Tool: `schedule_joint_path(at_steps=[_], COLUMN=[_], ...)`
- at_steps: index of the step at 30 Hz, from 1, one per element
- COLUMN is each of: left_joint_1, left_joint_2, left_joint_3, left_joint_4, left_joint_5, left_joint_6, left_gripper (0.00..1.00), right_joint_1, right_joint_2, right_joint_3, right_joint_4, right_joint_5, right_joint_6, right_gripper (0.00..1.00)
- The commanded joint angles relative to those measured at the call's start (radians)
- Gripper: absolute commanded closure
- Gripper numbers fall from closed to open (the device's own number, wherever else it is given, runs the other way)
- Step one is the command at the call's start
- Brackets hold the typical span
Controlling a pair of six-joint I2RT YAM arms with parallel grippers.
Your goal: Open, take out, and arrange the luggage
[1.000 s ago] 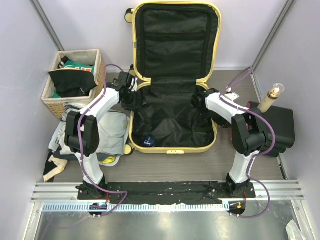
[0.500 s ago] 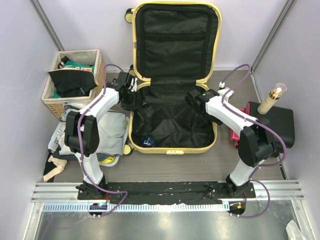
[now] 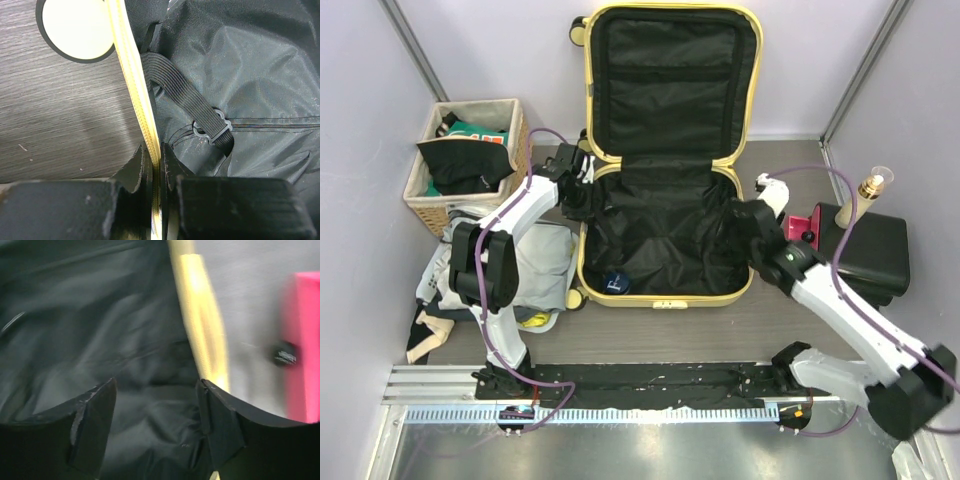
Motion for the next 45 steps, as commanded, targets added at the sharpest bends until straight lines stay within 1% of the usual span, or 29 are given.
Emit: schedule_joint_path(at_steps=[1, 2, 3, 4, 5, 6, 10, 12, 15, 20, 23, 25, 27, 29, 33, 39, 40, 42, 43, 44, 45], left_joint_1=[-0.007, -0.008, -0.008, -0.007, -0.008, -0.008, -0.007, -0.008, -0.008, -0.008, -0.008, -0.008, -0.008, -0.008, -0.008, -0.008, -0.008, -0.008, -0.008, -0.008, -0.008], left_joint_2=[-0.026, -0.024, -0.021, -0.018, -0.018, -0.013, -0.012, -0.01, -0.007, 0.005, 0.01, 0.01, 0.014, 0.017, 0.022, 0.022, 0.022, 0.02, 0.02, 0.02, 0.019], left_joint_3=[0.058, 0.058, 0.058, 0.06, 0.058, 0.058, 0.058, 0.058, 0.057, 0.058, 0.058, 0.058, 0.057, 0.057, 0.058, 0.061, 0.06, 0.06, 0.06, 0.06, 0.06], left_joint_4=[0.042, 0.042, 0.043, 0.042, 0.043, 0.043, 0.04, 0.04, 0.042, 0.04, 0.04, 0.041, 0.042, 0.04, 0.038, 0.035, 0.035, 0.037, 0.037, 0.037, 0.035], left_joint_5=[0.069, 0.072, 0.074, 0.078, 0.08, 0.08, 0.072, 0.072, 0.072, 0.074, 0.074, 0.077, 0.078, 0.072, 0.071, 0.066, 0.066, 0.067, 0.069, 0.069, 0.064], left_joint_6=[0.051, 0.051, 0.051, 0.05, 0.051, 0.05, 0.054, 0.056, 0.056, 0.057, 0.057, 0.059, 0.06, 0.06, 0.063, 0.065, 0.065, 0.065, 0.063, 0.065, 0.065], left_gripper=[1.0, 1.0, 1.0, 1.0, 1.0, 1.0, 1.0, 1.0, 1.0, 1.0, 1.0, 1.0, 1.0, 1.0, 1.0, 1.0, 1.0, 1.0, 1.0, 1.0, 1.0], right_joint_1=[0.005, 0.007, 0.01, 0.016, 0.021, 0.028, 0.039, 0.039, 0.056, 0.122, 0.131, 0.136, 0.143, 0.145, 0.171, 0.191, 0.193, 0.194, 0.193, 0.194, 0.193], right_joint_2=[-0.101, -0.073, -0.005, 0.026, 0.052, 0.095, 0.164, 0.198, 0.284, 0.367, 0.381, 0.385, 0.401, 0.411, 0.468, 0.526, 0.543, 0.571, 0.595, 0.603, 0.612], right_joint_3=[-0.121, -0.071, -0.043, 0.003, 0.016, 0.023, 0.04, 0.059, 0.105, 0.099, 0.06, 0.042, 0.033, 0.03, 0.056, 0.075, 0.082, 0.091, 0.092, 0.088, 0.086], right_joint_4=[0.403, 0.359, 0.313, 0.235, 0.208, 0.193, 0.187, 0.164, 0.11, 0.088, 0.149, 0.209, 0.245, 0.259, 0.21, 0.156, 0.147, 0.131, 0.131, 0.147, 0.156], right_joint_5=[-0.507, -0.548, -0.578, -0.632, -0.643, -0.66, -0.731, -0.773, -0.83, -0.801, -0.761, -0.688, -0.65, -0.662, -0.703, -0.83, -0.823, -0.768, -0.74, -0.653, -0.613], right_joint_6=[-0.414, -0.457, -0.521, -0.56, -0.587, -0.639, -0.709, -0.726, -0.752, -0.802, -0.807, -0.804, -0.815, -0.83, -0.861, -0.861, -0.861, -0.846, -0.835, -0.823, -0.812], right_gripper=[0.27, 0.28, 0.28, 0.29, 0.29, 0.29, 0.25, 0.25, 0.21, 0.19, 0.19, 0.19, 0.19, 0.19, 0.21, 0.21, 0.22, 0.29, 0.33, 0.4, 0.45])
